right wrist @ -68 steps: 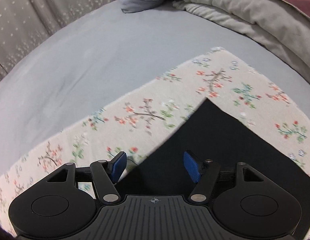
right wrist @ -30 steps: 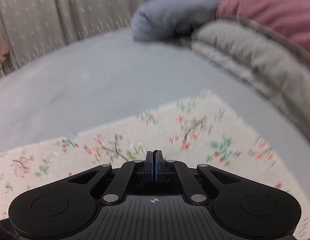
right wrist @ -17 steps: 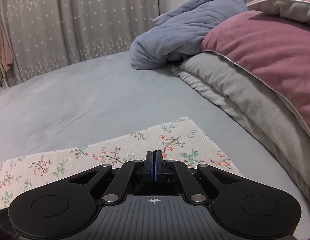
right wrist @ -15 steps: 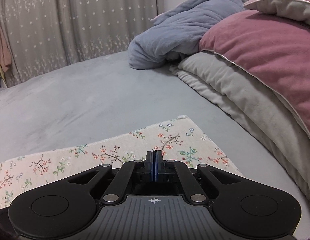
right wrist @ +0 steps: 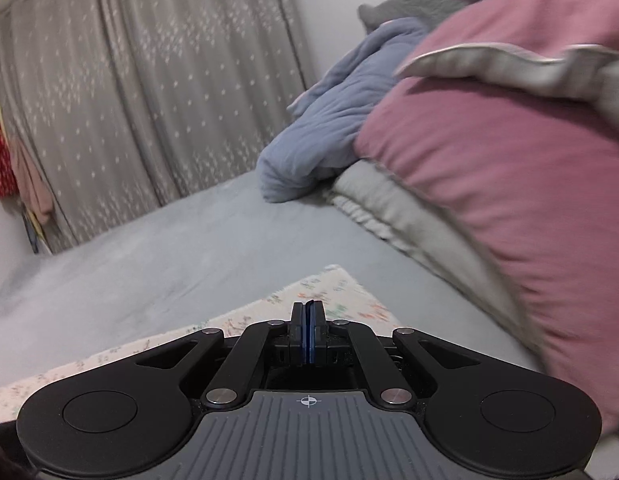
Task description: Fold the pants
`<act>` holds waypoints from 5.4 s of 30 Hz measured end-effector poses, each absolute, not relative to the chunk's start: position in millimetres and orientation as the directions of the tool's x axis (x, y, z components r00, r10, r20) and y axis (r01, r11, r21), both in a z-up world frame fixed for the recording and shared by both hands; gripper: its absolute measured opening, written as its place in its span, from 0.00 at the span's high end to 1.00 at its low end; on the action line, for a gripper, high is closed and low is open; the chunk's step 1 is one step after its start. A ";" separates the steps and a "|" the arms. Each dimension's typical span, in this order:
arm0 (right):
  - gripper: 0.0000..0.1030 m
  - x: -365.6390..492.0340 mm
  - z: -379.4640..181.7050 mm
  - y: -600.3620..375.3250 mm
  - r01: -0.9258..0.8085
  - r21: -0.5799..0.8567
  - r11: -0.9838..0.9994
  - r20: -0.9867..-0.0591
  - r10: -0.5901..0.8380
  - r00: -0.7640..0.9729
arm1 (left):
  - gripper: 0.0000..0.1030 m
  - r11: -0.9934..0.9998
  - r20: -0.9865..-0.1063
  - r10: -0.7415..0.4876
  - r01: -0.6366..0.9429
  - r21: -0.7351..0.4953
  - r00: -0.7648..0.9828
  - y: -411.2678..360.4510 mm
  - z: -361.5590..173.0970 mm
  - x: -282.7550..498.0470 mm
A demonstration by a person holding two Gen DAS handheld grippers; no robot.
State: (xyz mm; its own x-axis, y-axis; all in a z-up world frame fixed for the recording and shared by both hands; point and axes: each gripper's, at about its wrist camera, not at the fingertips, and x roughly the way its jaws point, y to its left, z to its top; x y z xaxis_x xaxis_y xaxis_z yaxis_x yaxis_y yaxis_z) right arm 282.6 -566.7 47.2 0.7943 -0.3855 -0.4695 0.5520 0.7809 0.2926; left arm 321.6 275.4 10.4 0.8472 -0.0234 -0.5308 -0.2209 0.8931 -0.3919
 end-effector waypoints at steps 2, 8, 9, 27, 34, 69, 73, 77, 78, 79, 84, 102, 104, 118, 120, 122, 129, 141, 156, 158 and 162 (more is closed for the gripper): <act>1.00 242.6 51.6 -566.0 0.567 0.300 0.767 -0.468 -0.399 0.789 | 1.00 0.878 -0.505 -0.043 -0.209 -0.431 0.862 278.8 19.3 299.6; 1.00 126.0 39.1 -561.6 0.598 0.330 0.730 -0.490 -0.409 0.770 | 1.00 0.853 -0.468 -0.077 -0.184 -0.488 0.880 282.9 23.4 237.7; 1.00 111.1 33.0 -558.6 0.604 0.323 0.728 -0.499 -0.411 0.763 | 1.00 0.851 -0.466 -0.081 -0.182 -0.492 0.881 283.4 20.1 229.3; 0.99 13.6 -45.4 -506.3 0.668 0.141 0.731 -0.686 -0.414 0.598 | 0.73 0.797 -0.588 -0.146 -0.258 -0.547 0.796 320.0 -47.4 166.7; 0.99 -9.3 -43.2 -508.5 0.689 0.180 0.702 -0.672 -0.424 0.608 | 0.71 0.732 -0.562 -0.151 -0.289 -0.616 0.813 333.2 -45.9 135.2; 0.52 11.6 -85.2 -404.1 0.565 0.659 0.496 -0.674 0.057 0.737 | 1.00 0.580 -0.366 -0.247 -0.166 -0.798 0.897 317.6 -27.8 169.1; 0.54 1.2 -91.7 -404.7 0.554 0.707 0.439 -0.649 0.093 0.755 | 1.00 0.612 -0.080 -0.329 0.148 -0.777 0.941 324.2 -0.1 162.3; 0.58 -8.8 -89.1 -400.1 0.588 0.674 0.447 -0.667 0.025 0.745 | 1.00 0.571 -0.324 -0.332 -0.085 -0.817 0.886 341.8 -33.9 169.8; 0.58 -11.9 -85.7 -404.8 0.601 0.661 0.449 -0.669 -0.011 0.743 | 1.00 0.549 -0.396 -0.323 -0.170 -0.818 0.860 347.9 -48.5 170.3; 0.58 -15.2 -81.9 -410.3 0.620 0.639 0.454 -0.673 -0.058 0.737 | 1.00 0.529 -0.446 -0.321 -0.233 -0.816 0.836 353.3 -60.8 170.7; 0.53 -38.8 -74.8 -447.7 0.670 0.628 0.396 -0.666 -0.172 0.726 | 1.00 0.604 -0.525 -0.311 -0.261 -0.753 0.792 353.6 -65.4 163.4; 0.99 -64.1 -64.0 -484.4 0.654 0.627 0.423 -0.571 -0.321 0.756 | 1.00 0.637 -0.494 -0.255 -0.241 -0.733 0.831 339.2 -49.6 166.4; 0.99 -69.6 -53.8 -489.6 0.639 0.633 0.436 -0.542 -0.340 0.769 | 1.00 0.614 -0.475 -0.282 -0.223 -0.757 0.834 338.7 -48.1 158.0; 0.99 -108.8 -68.9 -505.0 0.714 0.580 0.393 -0.630 -0.339 0.698 | 1.00 0.802 -0.747 -0.223 -0.318 -0.506 0.626 323.8 -70.9 145.9; 0.99 -109.2 -70.9 -504.2 0.725 0.560 0.401 -0.645 -0.338 0.686 | 1.00 0.819 -0.766 -0.201 -0.324 -0.473 0.611 320.7 -72.3 148.7; 0.99 -105.3 -77.6 -505.4 0.745 0.522 0.416 -0.676 -0.332 0.658 | 1.00 0.834 -0.783 -0.163 -0.340 -0.435 0.601 319.7 -71.7 150.2; 0.97 -92.3 -77.5 -496.5 0.778 0.407 0.479 -0.715 -0.362 0.598 | 0.75 0.828 -0.761 -0.083 -0.381 -0.412 0.643 332.6 -58.8 132.8; 0.90 -57.7 -29.6 -427.3 0.694 0.190 0.695 -0.583 -0.488 0.649 | 0.75 0.781 -0.741 -0.079 -0.421 -0.461 0.667 340.8 -57.9 152.3; 0.79 34.9 -63.3 -260.5 -0.001 0.204 0.979 -0.690 0.145 0.709 | 0.20 0.703 -0.731 -0.070 -0.486 -0.519 0.679 349.4 -46.9 133.1; 0.76 38.5 -63.8 -249.7 -0.016 0.184 0.983 -0.691 0.141 0.709 | 0.19 0.667 -0.706 -0.122 -0.469 -0.579 0.698 346.7 -48.8 129.7; 0.75 44.2 -61.5 -233.4 -0.060 0.170 0.984 -0.678 0.161 0.717 | 0.51 0.695 -0.732 -0.120 -0.469 -0.545 0.671 332.0 -60.9 149.2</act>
State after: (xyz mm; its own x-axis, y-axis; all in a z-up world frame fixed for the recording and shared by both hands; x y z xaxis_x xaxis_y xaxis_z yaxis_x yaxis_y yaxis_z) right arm 44.2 -233.4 -61.5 0.7168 0.1608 -0.6785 -0.0596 0.9836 0.1702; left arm 149.2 332.0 -60.9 0.6712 -0.1198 -0.7315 -0.4694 0.6951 -0.5445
